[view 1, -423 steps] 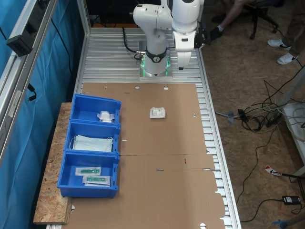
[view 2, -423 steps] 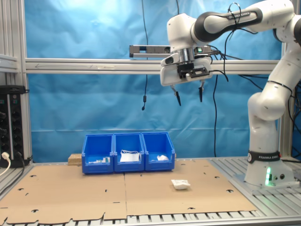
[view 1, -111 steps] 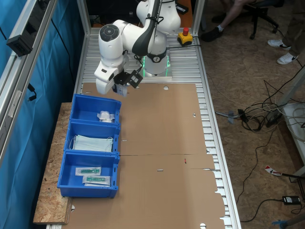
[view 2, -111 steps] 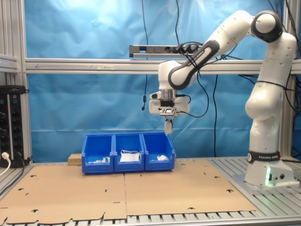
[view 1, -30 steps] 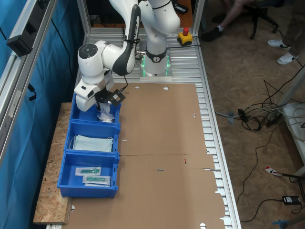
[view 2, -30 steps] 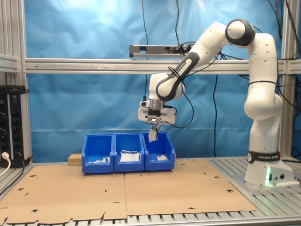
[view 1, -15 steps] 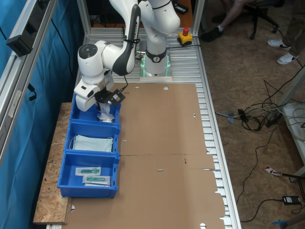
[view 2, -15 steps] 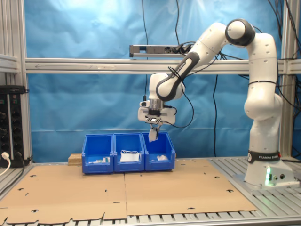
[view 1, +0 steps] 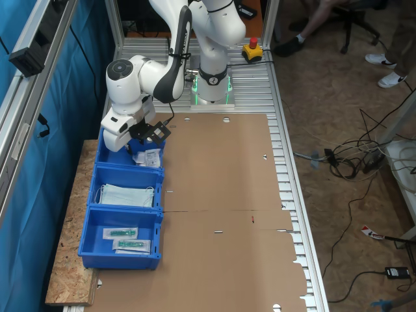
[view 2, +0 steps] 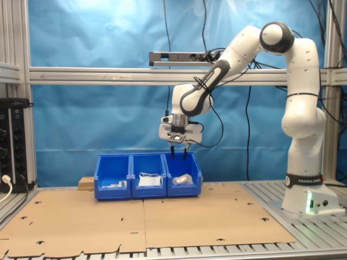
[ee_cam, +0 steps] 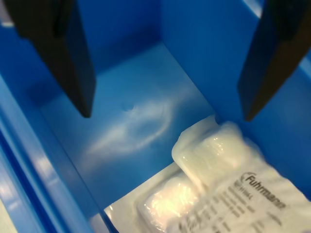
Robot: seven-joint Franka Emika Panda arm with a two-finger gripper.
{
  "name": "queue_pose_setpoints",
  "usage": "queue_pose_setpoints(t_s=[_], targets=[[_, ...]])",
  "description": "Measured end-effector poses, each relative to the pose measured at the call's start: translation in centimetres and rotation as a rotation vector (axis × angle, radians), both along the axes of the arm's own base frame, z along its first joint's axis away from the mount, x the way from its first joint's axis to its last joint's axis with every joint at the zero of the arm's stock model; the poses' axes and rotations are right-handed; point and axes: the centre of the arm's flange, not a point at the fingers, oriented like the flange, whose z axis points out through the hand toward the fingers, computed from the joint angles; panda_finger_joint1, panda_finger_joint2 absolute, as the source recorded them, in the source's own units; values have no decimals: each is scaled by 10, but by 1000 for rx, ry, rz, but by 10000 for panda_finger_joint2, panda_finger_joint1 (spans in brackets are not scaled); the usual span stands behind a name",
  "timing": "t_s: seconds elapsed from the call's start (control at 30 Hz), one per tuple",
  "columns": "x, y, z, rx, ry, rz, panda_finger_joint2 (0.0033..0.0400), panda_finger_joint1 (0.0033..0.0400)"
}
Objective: Pick and place sorting task of medical equipment.
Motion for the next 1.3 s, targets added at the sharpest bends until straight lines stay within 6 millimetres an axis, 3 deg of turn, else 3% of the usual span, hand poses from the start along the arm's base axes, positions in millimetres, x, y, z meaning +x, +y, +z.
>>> queue_pose_setpoints(t_s=[0.2, 0.23, 0.5, 0.83, 0.97, 1.3], targets=[[0, 0, 1, -1, -1, 0, 204, 204], [0, 0, 1, -1, -1, 1, 380, 380], [0, 18, 24, -12, 12, 29, 395, 395], [3, 75, 75, -47, 39, 129, 399, 399], [3, 122, 99, -66, 54, 214, 399, 399], [-12, 227, 133, -69, 97, 424, 400, 400]])
